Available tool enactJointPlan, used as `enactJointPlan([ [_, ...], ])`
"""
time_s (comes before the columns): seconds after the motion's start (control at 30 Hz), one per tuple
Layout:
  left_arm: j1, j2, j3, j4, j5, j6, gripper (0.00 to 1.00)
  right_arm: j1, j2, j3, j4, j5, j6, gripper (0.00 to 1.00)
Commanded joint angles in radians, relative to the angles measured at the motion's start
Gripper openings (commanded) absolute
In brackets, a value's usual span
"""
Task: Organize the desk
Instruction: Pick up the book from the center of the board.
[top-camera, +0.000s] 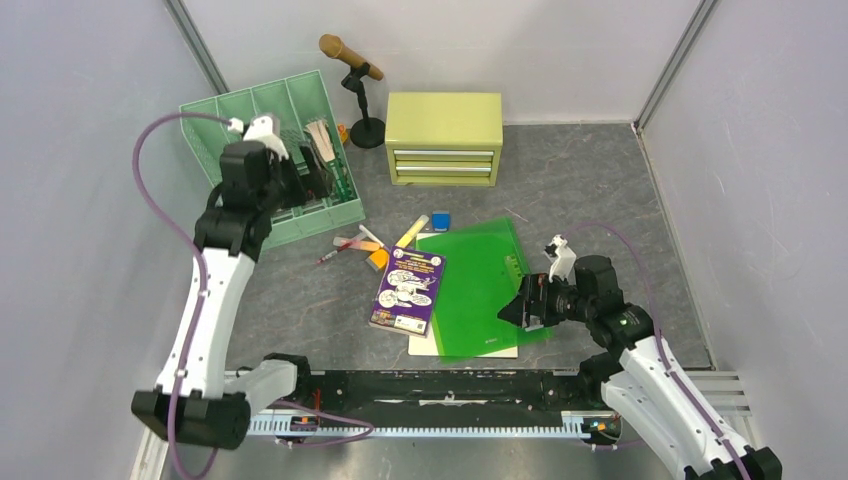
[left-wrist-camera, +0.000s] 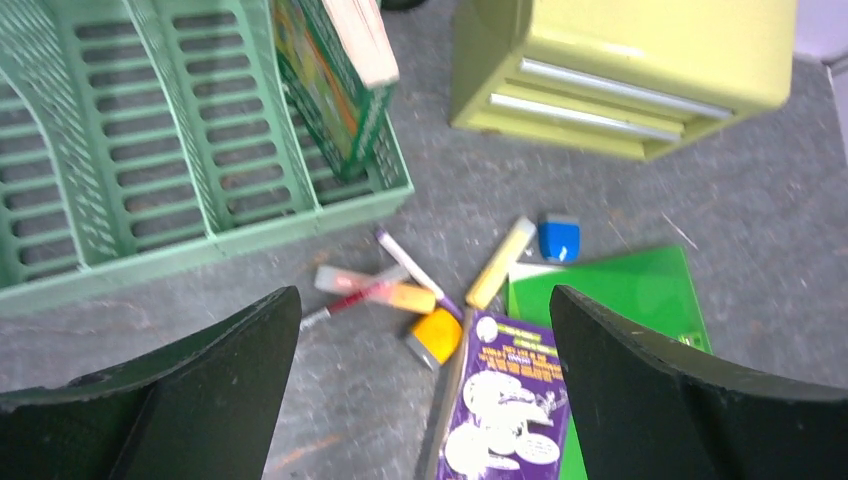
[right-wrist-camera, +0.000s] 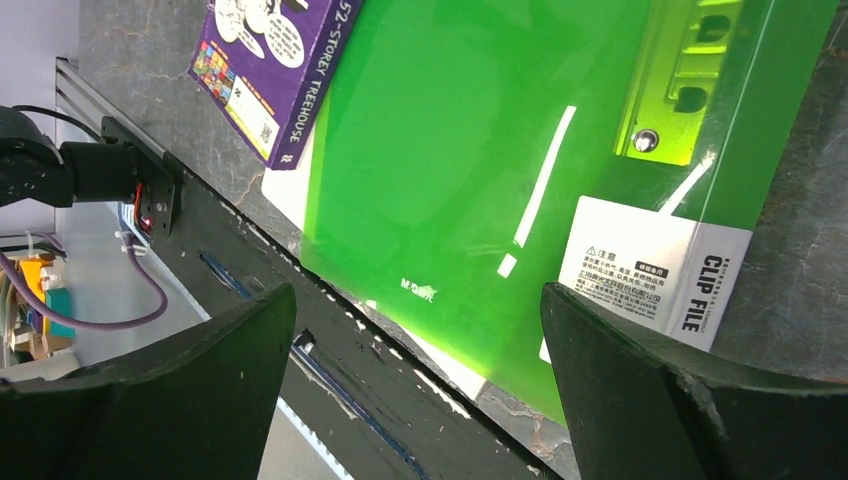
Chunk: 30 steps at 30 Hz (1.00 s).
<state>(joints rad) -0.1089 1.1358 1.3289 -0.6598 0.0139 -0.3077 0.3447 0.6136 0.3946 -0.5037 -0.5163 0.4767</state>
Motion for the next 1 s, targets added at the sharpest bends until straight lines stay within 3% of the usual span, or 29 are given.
enactJointPlan([
  [0.0, 0.003, -0.122, -0.165, 0.065, 0.12, -0.081, 1.0, 0.0, -0.019, 0.058, -0.005, 0.006, -0.012, 0.98],
  [0.2, 0.003, -0.228, -0.319, -0.073, 0.196, -0.108, 1.0, 0.0, -0.024, 0.063, -0.034, 0.004, -0.035, 0.98],
  [0.47, 0.003, -0.207, -0.408, -0.259, 0.262, -0.148, 1.0, 0.0, -0.021, 0.035, -0.014, -0.005, -0.039, 0.98],
  [0.97, 0.003, -0.223, -0.6, -0.268, 0.372, -0.272, 1.0, 0.002, 0.087, 0.069, 0.131, -0.066, 0.001, 0.98],
])
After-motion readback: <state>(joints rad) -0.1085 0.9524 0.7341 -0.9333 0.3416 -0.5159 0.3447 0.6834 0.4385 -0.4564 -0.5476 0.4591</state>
